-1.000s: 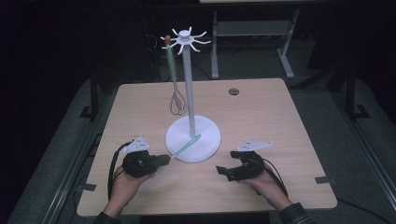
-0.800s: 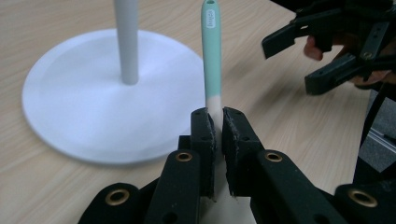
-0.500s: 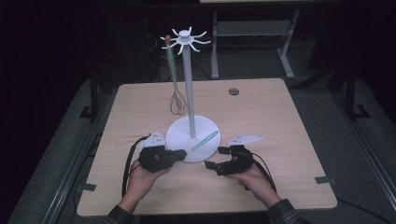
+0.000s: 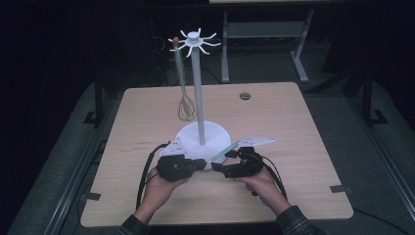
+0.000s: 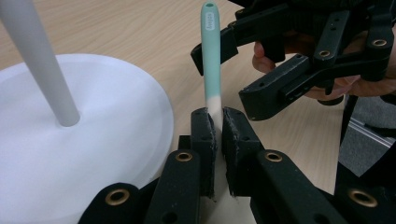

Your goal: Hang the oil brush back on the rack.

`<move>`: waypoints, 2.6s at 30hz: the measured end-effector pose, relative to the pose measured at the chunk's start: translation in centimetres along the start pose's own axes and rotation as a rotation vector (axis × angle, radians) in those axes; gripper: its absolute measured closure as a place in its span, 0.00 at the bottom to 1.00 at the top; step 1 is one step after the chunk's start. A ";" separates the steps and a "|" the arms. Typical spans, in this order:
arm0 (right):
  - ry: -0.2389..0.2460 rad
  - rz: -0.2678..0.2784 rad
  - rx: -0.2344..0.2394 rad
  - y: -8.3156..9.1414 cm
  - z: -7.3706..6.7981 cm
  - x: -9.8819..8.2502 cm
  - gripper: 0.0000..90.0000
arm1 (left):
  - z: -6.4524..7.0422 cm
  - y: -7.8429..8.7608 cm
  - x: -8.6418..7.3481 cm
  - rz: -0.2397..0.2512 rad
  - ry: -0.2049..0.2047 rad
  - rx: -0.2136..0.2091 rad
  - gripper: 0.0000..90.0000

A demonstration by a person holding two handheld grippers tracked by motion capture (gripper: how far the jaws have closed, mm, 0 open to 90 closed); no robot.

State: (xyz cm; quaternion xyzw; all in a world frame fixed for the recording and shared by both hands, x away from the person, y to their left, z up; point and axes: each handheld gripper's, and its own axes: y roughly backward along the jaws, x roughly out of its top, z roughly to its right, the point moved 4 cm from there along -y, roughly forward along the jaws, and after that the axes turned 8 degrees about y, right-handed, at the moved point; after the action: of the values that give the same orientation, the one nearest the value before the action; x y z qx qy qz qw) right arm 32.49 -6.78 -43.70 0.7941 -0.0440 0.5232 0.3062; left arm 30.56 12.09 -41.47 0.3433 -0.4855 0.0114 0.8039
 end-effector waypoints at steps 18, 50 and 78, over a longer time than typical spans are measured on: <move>0.004 0.044 0.001 0.4 -0.1 0.5 0.51 | 0.6 -0.7 0.2 0.001 -0.023 -0.006 0.92; -0.026 0.128 0.101 1.4 -0.1 1.3 0.94 | 0.9 -2.5 0.6 -0.016 -0.044 -0.028 0.92; 0.071 0.139 0.120 2.7 0.0 1.9 0.94 | -3.4 1.2 -4.7 -0.139 -0.042 0.052 0.23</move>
State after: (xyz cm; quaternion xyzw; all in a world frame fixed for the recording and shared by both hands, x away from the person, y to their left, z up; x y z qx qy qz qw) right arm 32.31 -8.48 -40.85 0.7870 -0.0564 0.5727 0.2224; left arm 30.31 16.38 -45.52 0.3969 -0.4769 -0.0391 0.7833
